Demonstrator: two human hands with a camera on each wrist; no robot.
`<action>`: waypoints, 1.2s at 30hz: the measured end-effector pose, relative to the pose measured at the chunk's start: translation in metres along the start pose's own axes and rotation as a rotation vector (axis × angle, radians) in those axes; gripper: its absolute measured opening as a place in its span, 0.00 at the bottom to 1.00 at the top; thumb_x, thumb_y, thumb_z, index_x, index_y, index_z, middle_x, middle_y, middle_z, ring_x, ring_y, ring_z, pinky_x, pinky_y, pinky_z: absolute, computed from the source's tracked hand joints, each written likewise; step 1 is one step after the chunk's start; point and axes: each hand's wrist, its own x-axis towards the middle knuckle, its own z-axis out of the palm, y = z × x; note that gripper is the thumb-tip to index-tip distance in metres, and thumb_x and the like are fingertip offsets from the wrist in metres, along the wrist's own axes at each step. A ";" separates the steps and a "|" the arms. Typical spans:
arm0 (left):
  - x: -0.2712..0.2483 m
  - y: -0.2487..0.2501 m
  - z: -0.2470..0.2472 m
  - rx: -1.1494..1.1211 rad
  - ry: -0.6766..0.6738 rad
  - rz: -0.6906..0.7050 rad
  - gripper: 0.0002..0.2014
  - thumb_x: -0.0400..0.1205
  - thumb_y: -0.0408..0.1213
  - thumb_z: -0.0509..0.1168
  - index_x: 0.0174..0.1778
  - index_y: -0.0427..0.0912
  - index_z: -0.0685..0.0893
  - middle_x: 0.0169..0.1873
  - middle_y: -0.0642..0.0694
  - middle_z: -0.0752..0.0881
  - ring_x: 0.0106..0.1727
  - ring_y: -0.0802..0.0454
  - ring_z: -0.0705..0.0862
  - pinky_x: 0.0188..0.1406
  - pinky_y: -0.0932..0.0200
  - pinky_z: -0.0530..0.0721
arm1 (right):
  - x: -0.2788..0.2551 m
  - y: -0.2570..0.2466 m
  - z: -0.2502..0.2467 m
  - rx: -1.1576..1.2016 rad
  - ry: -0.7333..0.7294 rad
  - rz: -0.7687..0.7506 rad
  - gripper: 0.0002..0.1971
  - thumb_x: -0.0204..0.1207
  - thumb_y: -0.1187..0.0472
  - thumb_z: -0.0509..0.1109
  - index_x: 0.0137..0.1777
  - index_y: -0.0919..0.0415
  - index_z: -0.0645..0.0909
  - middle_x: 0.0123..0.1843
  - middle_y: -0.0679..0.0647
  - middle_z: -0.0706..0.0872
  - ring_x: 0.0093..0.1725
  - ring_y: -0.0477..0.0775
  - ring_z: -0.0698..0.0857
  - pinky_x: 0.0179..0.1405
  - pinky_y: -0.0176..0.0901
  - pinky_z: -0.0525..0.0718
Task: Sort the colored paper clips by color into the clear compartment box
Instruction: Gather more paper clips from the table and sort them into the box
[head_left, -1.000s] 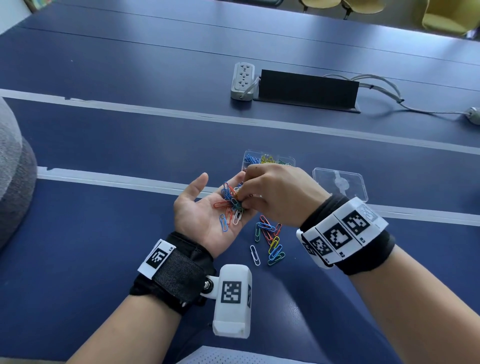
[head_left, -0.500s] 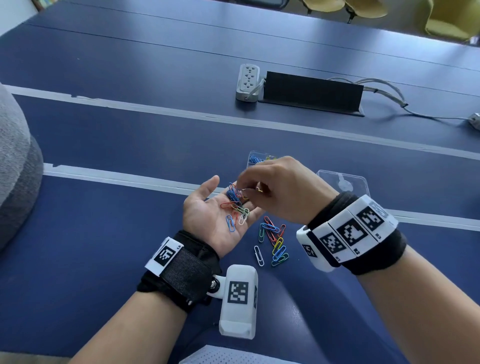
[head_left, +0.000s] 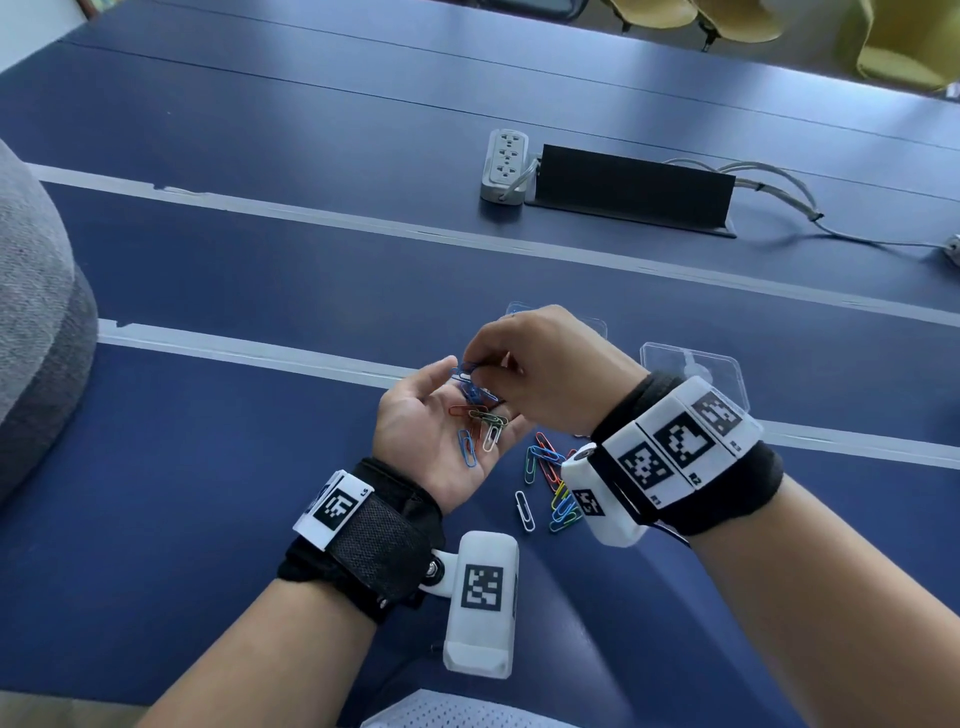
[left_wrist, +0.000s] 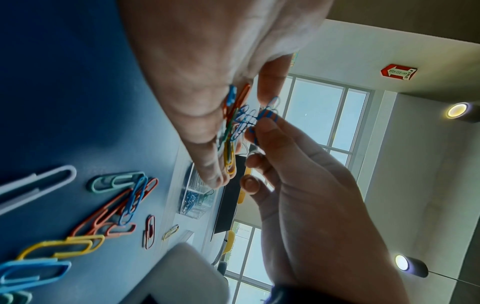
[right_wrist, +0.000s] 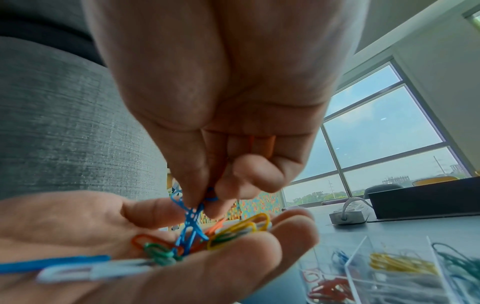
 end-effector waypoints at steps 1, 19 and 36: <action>0.001 0.000 -0.001 -0.007 0.002 0.013 0.20 0.83 0.40 0.50 0.54 0.33 0.84 0.55 0.35 0.87 0.56 0.39 0.87 0.62 0.39 0.82 | 0.000 0.000 -0.001 0.023 0.011 0.003 0.09 0.75 0.61 0.67 0.51 0.56 0.87 0.45 0.51 0.90 0.41 0.51 0.83 0.43 0.35 0.78; 0.008 0.005 -0.003 0.017 0.073 0.026 0.23 0.75 0.39 0.56 0.61 0.29 0.82 0.60 0.29 0.85 0.61 0.34 0.85 0.59 0.38 0.81 | -0.005 0.057 -0.043 0.363 0.488 0.172 0.07 0.73 0.61 0.71 0.49 0.53 0.88 0.33 0.45 0.87 0.29 0.40 0.81 0.38 0.35 0.80; 0.008 0.005 -0.004 0.010 0.085 0.018 0.23 0.77 0.40 0.55 0.62 0.29 0.81 0.60 0.29 0.85 0.60 0.33 0.85 0.59 0.37 0.81 | -0.004 0.089 -0.015 -0.144 0.073 0.321 0.11 0.72 0.63 0.68 0.45 0.49 0.89 0.46 0.51 0.90 0.45 0.57 0.86 0.51 0.50 0.86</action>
